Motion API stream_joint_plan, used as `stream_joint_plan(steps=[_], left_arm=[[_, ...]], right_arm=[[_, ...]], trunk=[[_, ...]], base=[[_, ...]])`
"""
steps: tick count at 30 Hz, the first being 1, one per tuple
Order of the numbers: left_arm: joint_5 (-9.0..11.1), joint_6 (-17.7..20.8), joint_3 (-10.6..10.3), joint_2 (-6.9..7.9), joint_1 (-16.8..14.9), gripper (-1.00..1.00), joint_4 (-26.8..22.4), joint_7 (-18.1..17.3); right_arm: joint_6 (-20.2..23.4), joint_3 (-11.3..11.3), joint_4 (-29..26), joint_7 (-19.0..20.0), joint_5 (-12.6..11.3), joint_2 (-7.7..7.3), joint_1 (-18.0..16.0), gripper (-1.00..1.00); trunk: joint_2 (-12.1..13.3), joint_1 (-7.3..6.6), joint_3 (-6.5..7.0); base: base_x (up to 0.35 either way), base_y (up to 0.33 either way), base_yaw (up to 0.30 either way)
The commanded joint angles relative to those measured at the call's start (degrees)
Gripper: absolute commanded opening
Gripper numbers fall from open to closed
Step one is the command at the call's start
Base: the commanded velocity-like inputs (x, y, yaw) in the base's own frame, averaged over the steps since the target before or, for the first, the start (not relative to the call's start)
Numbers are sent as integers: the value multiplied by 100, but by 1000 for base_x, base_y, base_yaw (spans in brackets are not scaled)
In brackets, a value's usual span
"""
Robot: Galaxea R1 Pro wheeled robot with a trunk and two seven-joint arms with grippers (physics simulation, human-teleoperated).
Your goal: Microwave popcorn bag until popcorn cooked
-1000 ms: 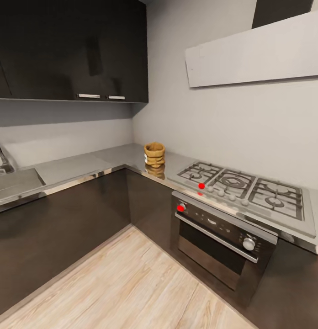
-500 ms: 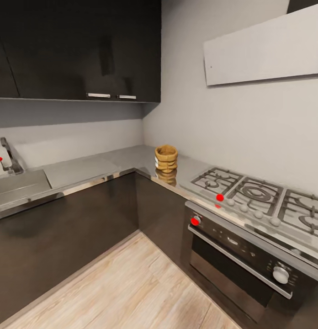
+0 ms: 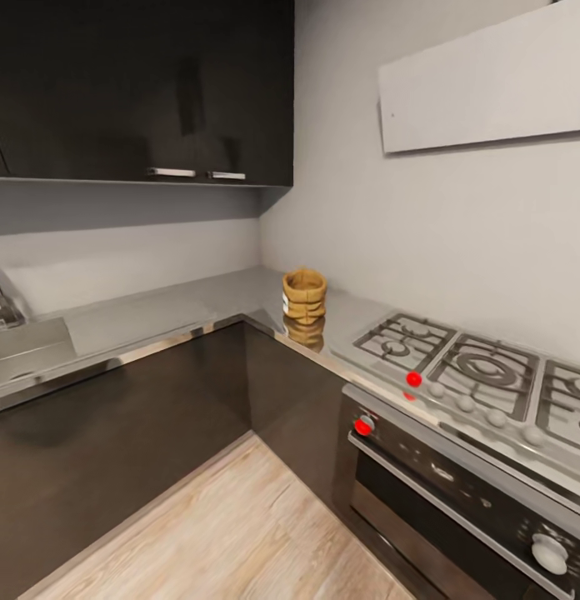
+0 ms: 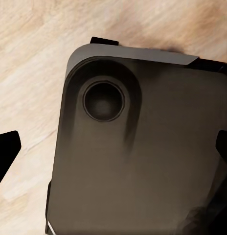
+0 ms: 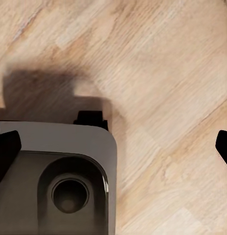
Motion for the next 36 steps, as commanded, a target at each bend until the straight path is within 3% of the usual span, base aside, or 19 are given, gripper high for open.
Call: stream_joint_plan(steps=[1, 22, 33, 36], left_arm=[[34, -13, 4, -2, -1, 100, -2, 6], [34, -13, 2, -2, -1, 100, -2, 4], [34, -13, 10, 0, -1, 100, -2, 14], [34, -13, 12, 6, -1, 100, -2, 15]], right_arm=[[-35, -49, 19, 5, 49, -4, -7, 100], [-21, -49, 19, 11, 52, 5, -7, 100], [80, -49, 19, -4, 59, -7, -7, 100], [71, -49, 19, -4, 206, 2, -7, 100]], trunk=[[-2, 2, -5], [-2, 2, -5], [-2, 2, -5], [38, -20, 13]], base=[[247, 0, 0], [265, 0, 0], [23, 0, 0], [0, 0, 0]])
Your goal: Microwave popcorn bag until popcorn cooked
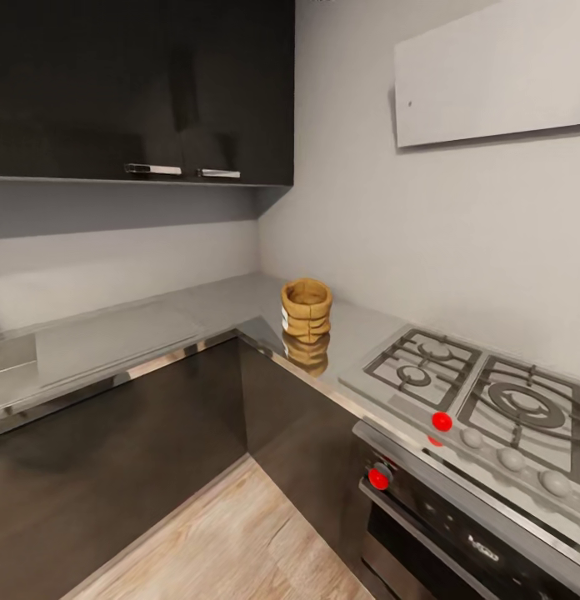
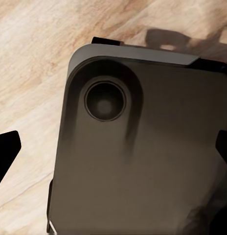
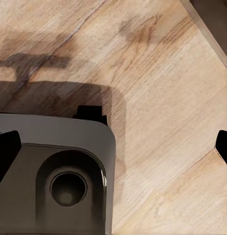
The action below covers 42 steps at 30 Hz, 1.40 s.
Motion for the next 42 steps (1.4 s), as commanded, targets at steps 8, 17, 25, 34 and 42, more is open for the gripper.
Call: stream_joint_plan(steps=[8, 17, 25, 34, 42], left_arm=[[32, -17, 3, -1, -1, 100, -1, 0], [32, -22, 3, -1, -1, 100, -1, -2], [32, -22, 3, -1, -1, 100, -1, -2], [32, -22, 3, -1, -1, 100, -1, -2], [32, -22, 3, -1, -1, 100, -1, -2]], right_arm=[[-60, -49, 19, 4, 229, 0, -7, 100], [-61, -49, 19, 4, 230, 0, -7, 100], [-53, -49, 19, 4, 230, 8, -7, 100], [-46, -57, 19, -12, 206, 9, -7, 100], [-26, -58, 19, -13, 204, 9, -7, 100]], trunk=[[319, -177, 139], [680, -374, 301], [1001, -550, 444], [1362, -748, 606], [1683, -923, 749]], base=[[0, 0, 0], [0, 0, 0], [0, 0, 0], [0, 0, 0], [0, 0, 0]])
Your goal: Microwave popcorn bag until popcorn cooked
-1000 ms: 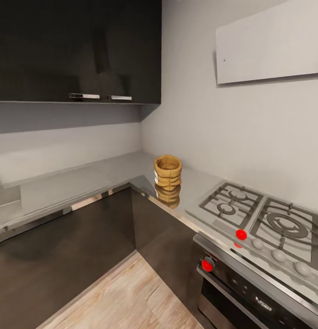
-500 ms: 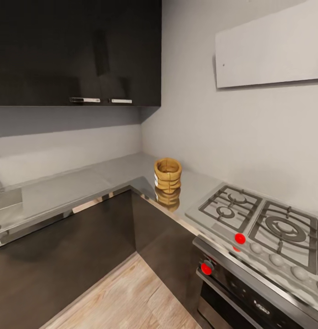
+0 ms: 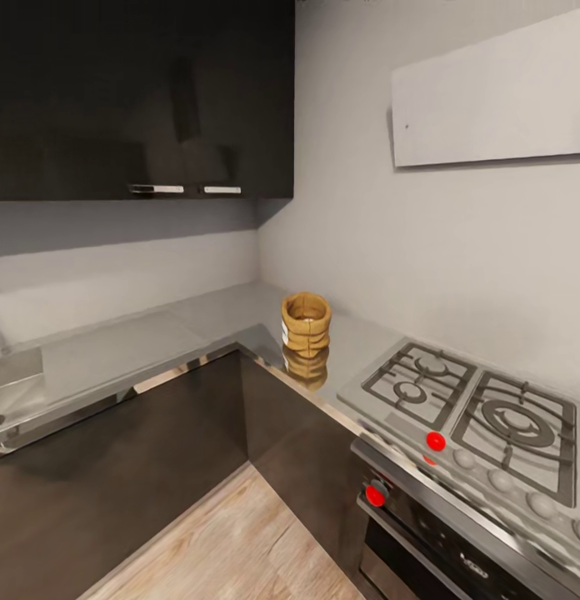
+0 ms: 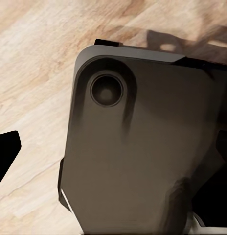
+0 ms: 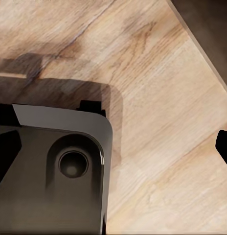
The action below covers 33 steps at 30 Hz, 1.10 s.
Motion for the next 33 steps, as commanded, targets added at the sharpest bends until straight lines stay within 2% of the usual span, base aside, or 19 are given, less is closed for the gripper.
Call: stream_joint_plan(steps=[1, 13, 15, 17, 18, 19, 20, 22, 24, 26, 29, 33], left_arm=[[33, -13, 5, -2, -1, 100, -2, 6], [33, -8, 5, -9, -1, 100, -1, 6], [33, -5, 5, -16, -1, 100, 5, 9], [32, -5, 5, -17, -1, 100, 6, 11], [33, -4, 5, -18, -1, 100, 7, 12], [32, -4, 5, -19, -1, 100, 7, 9], [32, -6, 5, -17, -1, 100, 7, 9], [33, -6, 5, -14, -1, 100, 7, 7], [33, -6, 5, -15, -1, 100, 7, 6], [33, -5, 5, -12, -1, 100, 7, 6], [33, -4, 5, -11, -1, 100, 7, 6], [33, -4, -2, -16, -1, 100, 7, 6]], right_arm=[[-31, -49, 19, 2, 46, -3, -7, 100], [-62, -42, -70, 66, 129, -28, -7, 100], [-15, 60, -493, 100, 168, 35, -7, 100], [267, 374, -1142, 144, 361, 198, -7, 100], [774, 622, -1750, 223, 469, 356, -7, 100], [1429, 817, -2385, 373, 529, 605, -7, 100], [1921, 979, -2867, 522, 555, 775, -7, 100], [2780, 1368, -3877, 843, 560, 983, -7, 100], [3437, 1693, -4710, 1141, 540, 1052, -7, 100], [4151, 1964, -5621, 1518, 528, 1201, -7, 100], [4912, 2089, -6739, 1747, 525, 1440, -7, 100], [5619, 2375, -7788, 1790, 514, 1445, -2, 100]], trunk=[[38, -23, 13], [38, -23, 13], [38, -23, 13], [38, -23, 13], [38, -23, 13], [38, -23, 13], [38, -23, 13], [38, -23, 13], [38, -23, 13], [38, -23, 13], [38, -23, 13], [38, -23, 13]], base=[[0, 0, 0], [0, 0, 0], [0, 0, 0], [0, 0, 0], [0, 0, 0], [0, 0, 0], [0, 0, 0], [0, 0, 0], [0, 0, 0], [0, 0, 0], [0, 0, 0], [0, 0, 0]])
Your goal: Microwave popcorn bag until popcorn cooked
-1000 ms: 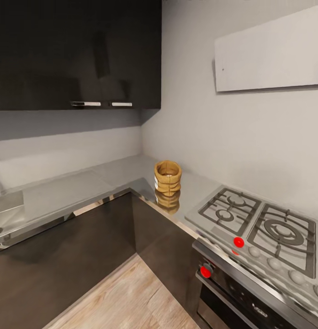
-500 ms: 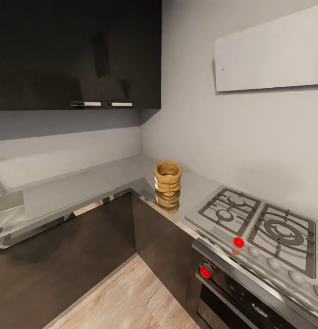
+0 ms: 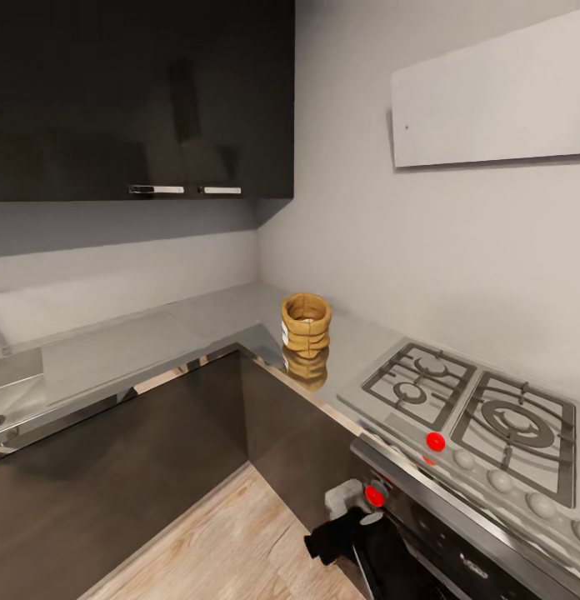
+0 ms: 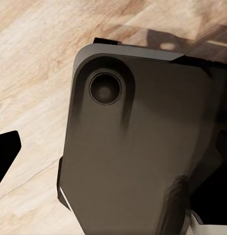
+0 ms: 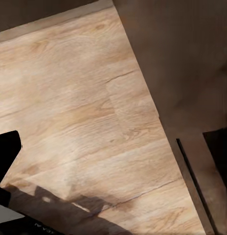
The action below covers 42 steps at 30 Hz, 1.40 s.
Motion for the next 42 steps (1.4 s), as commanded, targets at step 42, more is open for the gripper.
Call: stream_joint_plan(steps=[42], left_arm=[[33, -13, 9, 4, -1, 100, -8, 6]], right_arm=[[1131, -1826, 2658, -1634, -125, 1, -6500, 100]], trunk=[[-4, 0, -7]], base=[[0, 0, 0]])
